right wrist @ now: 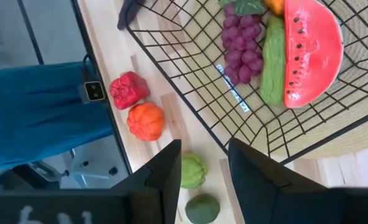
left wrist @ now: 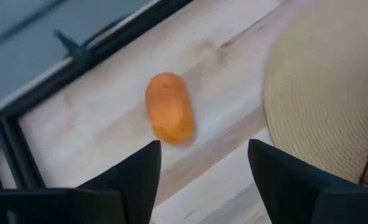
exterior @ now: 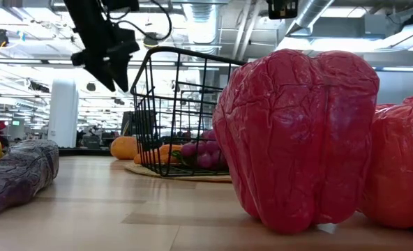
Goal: Build produce basket
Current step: Put the brown potato into the wire basket
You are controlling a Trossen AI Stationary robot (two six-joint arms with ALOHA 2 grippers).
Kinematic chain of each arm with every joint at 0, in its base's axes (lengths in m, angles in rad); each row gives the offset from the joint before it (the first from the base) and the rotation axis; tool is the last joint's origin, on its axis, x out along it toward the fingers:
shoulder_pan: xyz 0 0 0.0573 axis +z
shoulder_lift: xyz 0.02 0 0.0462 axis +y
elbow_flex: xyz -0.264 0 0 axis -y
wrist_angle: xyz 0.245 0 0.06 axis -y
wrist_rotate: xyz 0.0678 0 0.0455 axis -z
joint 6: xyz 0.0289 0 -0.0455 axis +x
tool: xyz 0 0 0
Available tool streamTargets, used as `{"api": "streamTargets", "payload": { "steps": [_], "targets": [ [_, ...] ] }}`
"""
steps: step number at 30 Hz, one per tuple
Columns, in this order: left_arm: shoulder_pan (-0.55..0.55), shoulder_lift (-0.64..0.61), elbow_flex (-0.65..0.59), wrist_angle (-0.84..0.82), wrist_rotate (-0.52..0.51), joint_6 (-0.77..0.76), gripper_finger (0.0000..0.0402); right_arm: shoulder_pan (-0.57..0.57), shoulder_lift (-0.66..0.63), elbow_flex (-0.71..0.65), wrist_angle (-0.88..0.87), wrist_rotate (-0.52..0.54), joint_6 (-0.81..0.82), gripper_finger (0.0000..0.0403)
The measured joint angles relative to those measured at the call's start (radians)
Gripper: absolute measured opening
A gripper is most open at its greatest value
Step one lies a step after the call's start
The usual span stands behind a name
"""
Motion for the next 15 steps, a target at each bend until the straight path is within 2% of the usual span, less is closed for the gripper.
{"api": "streamTargets", "payload": {
  "steps": [3, 8, 15],
  "targets": [
    [0.087, 0.0, 0.0, 0.021, 0.057, 0.004, 0.0241, 0.0, -0.001, 0.0, 0.0, 0.0, 0.0, 0.0152],
    [0.175, 0.0, 0.0, 0.03, 0.137, 0.125, 0.0239, 0.0, 0.0, 0.0, 0.0, 0.0, -0.019, 0.0148],
    [0.194, 0.0, 0.0, 0.045, 0.128, 0.076, 0.0224, 0.0, 0.0, 0.0, -0.001, 0.016, -0.028, 0.0148]
  ]
}}
